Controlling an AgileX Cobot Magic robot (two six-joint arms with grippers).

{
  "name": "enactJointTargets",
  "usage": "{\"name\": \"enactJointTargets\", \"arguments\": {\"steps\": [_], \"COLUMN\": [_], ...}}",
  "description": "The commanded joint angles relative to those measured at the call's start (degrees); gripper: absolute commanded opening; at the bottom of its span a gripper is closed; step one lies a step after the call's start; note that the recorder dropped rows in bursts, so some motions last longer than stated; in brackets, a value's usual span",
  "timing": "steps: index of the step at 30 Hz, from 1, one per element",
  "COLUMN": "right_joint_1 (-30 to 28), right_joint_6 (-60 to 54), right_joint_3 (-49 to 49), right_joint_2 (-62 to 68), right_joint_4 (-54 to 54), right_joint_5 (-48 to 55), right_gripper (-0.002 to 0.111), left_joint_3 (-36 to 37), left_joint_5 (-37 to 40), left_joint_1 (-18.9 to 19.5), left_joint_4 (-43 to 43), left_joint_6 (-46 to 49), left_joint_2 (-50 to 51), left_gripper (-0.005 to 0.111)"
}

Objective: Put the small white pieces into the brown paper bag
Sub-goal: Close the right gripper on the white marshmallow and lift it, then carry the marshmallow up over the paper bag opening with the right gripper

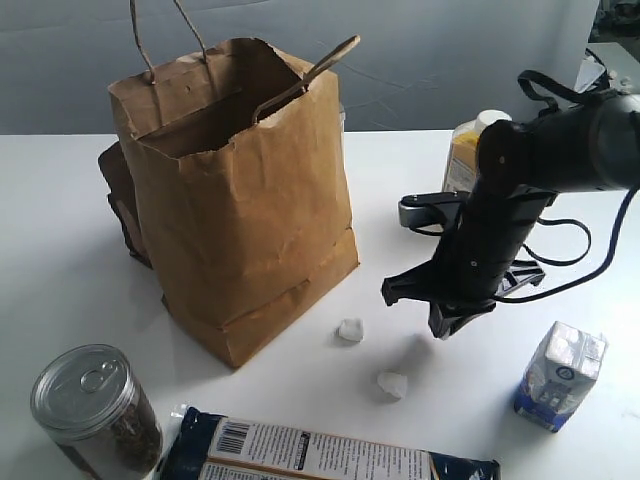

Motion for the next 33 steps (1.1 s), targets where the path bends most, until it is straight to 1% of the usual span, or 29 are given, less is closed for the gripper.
{"name": "enactJointTargets", "arguments": {"steps": [1,5,10,14,17,20,25,27,30,33], "right_joint_1": [5.1,10.5,16.7,23.1,27.7,30.2,30.3,30.3,30.3,29.4], "right_joint_6": [-0.4,-0.1,-0.1,-0.1,0.0,0.0,0.9,1.6,4.5,14.1], "right_joint_3": [3.3,6.6,6.9,6.8,4.5,-0.8,-10.1,-13.7,-19.3,-24.0], "right_joint_2": [-7.6,-15.3,-24.7,-30.7,-32.2,-31.2,-26.6,-24.6,-21.1,-17.2], "right_joint_4": [1.2,1.8,6.7,10.2,10.9,10.9,10.6,8.6,3.7,-5.5], "right_joint_5": [-3.8,-7.3,-7.5,-11.3,-14.5,-16.6,-19.9,-21.5,-22.9,-22.2], "right_gripper": [0.000,0.000,0.000,0.000,0.000,0.000,0.000,0.000,0.000,0.000], "left_joint_3": [0.2,0.2,0.2,0.2,0.2,0.2,0.2,0.2,0.2,0.2], "left_joint_5": [-0.3,-0.3,-0.3,-0.3,-0.3,-0.3,-0.3,-0.3,-0.3,-0.3], "left_joint_1": [-0.4,-0.4,-0.4,-0.4,-0.4,-0.4,-0.4,-0.4,-0.4,-0.4], "left_joint_4": [-0.4,-0.4,-0.4,-0.4,-0.4,-0.4,-0.4,-0.4,-0.4,-0.4], "left_joint_6": [-0.2,-0.2,-0.2,-0.2,-0.2,-0.2,-0.2,-0.2,-0.2,-0.2], "left_joint_2": [-0.2,-0.2,-0.2,-0.2,-0.2,-0.2,-0.2,-0.2,-0.2,-0.2], "left_gripper": [0.000,0.000,0.000,0.000,0.000,0.000,0.000,0.000,0.000,0.000]}}
